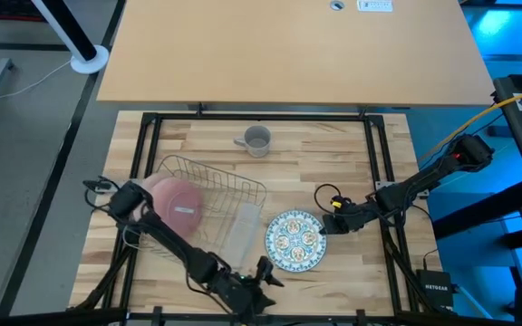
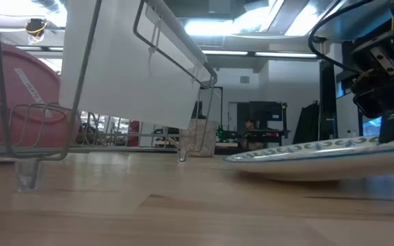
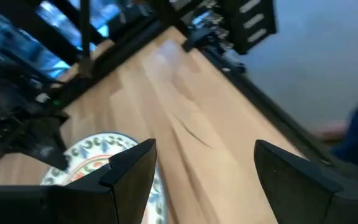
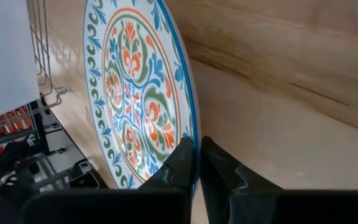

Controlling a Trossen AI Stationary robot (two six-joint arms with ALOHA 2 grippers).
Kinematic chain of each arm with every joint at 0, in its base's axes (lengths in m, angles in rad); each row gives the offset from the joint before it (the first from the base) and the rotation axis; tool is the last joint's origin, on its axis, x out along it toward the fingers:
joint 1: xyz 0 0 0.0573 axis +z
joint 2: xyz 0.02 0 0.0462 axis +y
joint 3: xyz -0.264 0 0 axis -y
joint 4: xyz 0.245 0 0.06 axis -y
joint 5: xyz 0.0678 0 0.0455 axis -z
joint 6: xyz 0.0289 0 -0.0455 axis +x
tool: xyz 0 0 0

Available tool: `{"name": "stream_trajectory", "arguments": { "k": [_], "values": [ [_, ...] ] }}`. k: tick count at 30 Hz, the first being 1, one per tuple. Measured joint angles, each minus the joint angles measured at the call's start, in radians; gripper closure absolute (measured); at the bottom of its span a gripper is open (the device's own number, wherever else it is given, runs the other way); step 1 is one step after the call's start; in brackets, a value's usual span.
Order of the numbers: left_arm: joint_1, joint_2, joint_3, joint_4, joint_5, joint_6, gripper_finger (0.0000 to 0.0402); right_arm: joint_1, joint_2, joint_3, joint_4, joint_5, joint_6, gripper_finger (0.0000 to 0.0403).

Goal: Sort dishes
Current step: Put the white-blue plate in the dish rack

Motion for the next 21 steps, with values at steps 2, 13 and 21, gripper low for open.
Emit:
{"name": "stream_trajectory", "arguments": {
  "k": [2,13,21],
  "values": [
    [0.001,0.024,0.0,0.047,-0.025,0.02,0.0141,0.0,0.0,0.0,0.002,-0.005,0.015,0.0384],
    [0.017,0.059,0.0,0.076,-0.114,0.034,0.0141,0.0,0.0,0.0,0.086,-0.013,0.087,0.0384],
    [0.035,0.057,0.002,0.055,-0.129,0.043,0.0141,0.0,0.0,0.0,0.195,-0.006,0.108,0.0384]
  ]
}}
